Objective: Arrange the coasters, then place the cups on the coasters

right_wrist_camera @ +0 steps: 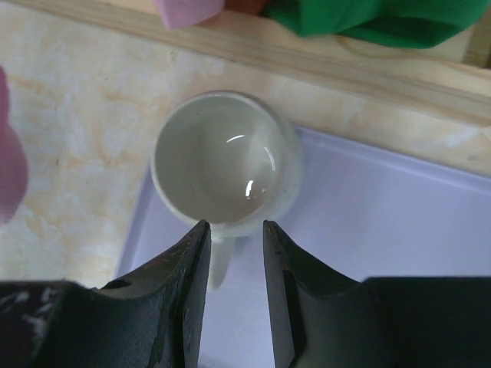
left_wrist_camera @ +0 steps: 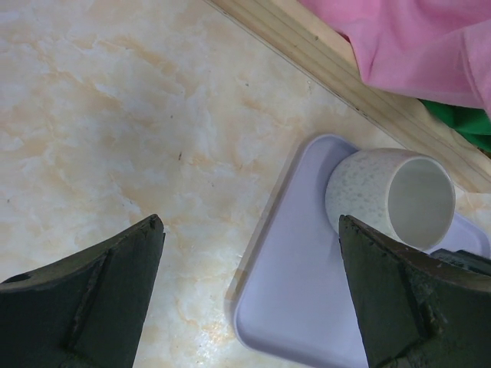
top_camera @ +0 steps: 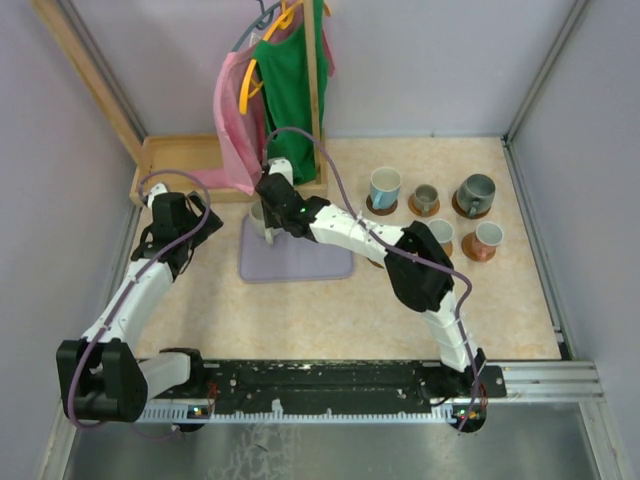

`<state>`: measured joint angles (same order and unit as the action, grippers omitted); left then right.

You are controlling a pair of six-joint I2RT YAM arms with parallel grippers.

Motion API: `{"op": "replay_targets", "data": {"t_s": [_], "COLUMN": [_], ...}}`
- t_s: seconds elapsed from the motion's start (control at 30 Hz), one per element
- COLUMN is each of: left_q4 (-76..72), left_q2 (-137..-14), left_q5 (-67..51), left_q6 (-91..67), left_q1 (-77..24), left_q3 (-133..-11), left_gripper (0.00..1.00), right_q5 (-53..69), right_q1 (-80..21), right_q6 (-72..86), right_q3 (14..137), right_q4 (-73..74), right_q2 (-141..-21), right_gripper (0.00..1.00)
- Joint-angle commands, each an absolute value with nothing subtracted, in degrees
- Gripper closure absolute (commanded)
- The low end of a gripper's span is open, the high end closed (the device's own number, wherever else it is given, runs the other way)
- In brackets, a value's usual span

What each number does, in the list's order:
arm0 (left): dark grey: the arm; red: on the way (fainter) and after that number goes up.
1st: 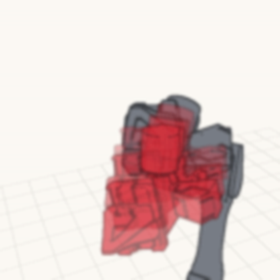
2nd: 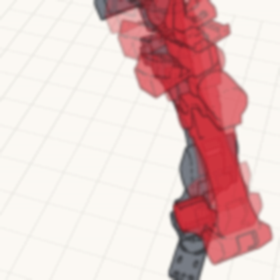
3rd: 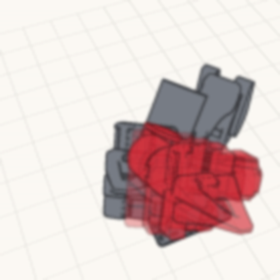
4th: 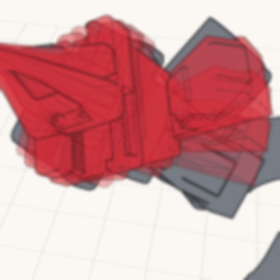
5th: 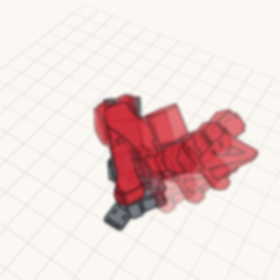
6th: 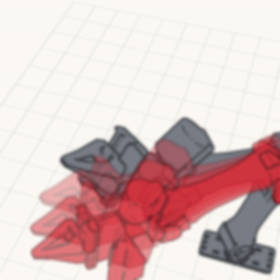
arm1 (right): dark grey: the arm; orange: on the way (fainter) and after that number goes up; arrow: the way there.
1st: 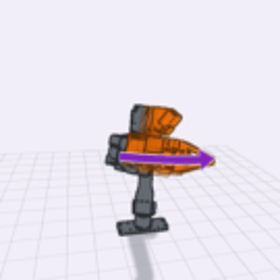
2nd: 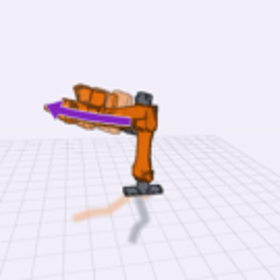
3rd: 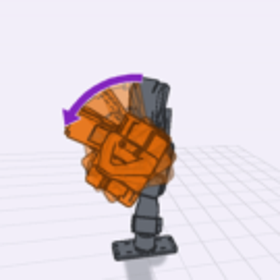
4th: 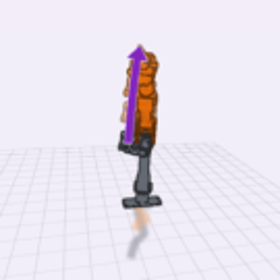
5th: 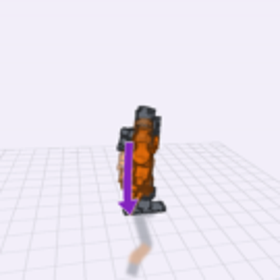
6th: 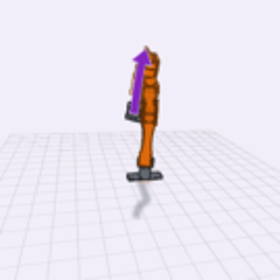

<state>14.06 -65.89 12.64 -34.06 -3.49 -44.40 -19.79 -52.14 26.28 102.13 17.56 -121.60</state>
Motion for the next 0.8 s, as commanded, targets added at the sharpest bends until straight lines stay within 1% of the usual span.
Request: {"op": "replay_targets", "data": {"t_s": [0.0, 0.47, 0.5, 0.57, 0.6, 0.77], "left_q4": [14.31, 14.24, 14.24, 14.18, 14.15, 13.97], "left_q2": [-65.05, -64.45, -64.38, -64.21, -64.1, -63.68], "left_q5": [14.13, 13.54, 13.49, 13.45, 13.37, 13.37], "left_q6": [-35.09, -35.09, -35.06, -35.07, -35.07, -34.92], "left_q1": [-2.89, -2.72, -2.7, -2.72, -2.72, -2.71], "left_q3": [-43.88, -43.77, -43.74, -43.67, -43.58, -43.43], "left_gripper": [0.0, 0.0, 0.0, 0.0, 0.0, 0.0], "right_q5": [-18.35, -20.22, -20.6, -21.94, -22.38, -24.47], "right_q1": [-54.56, -56.11, -56.08, -56.06, -56.11, -56.05], "right_q6": [27.77, 28.71, 28.83, 29.31, 29.24, 28.51], "right_q3": [106.87, 106.85, 106.92, 108.03, 108.94, 111.41], "right_q4": [17.0, 19.32, 19.45, 20.57, 21.37, 24.42], "right_q2": [-124.22, -126.26, -126.49, -127.31, -127.95, -129.79], "right_gripper": [0.66, 0.67, 0.68, 0.75, 0.77, 0.8]}}
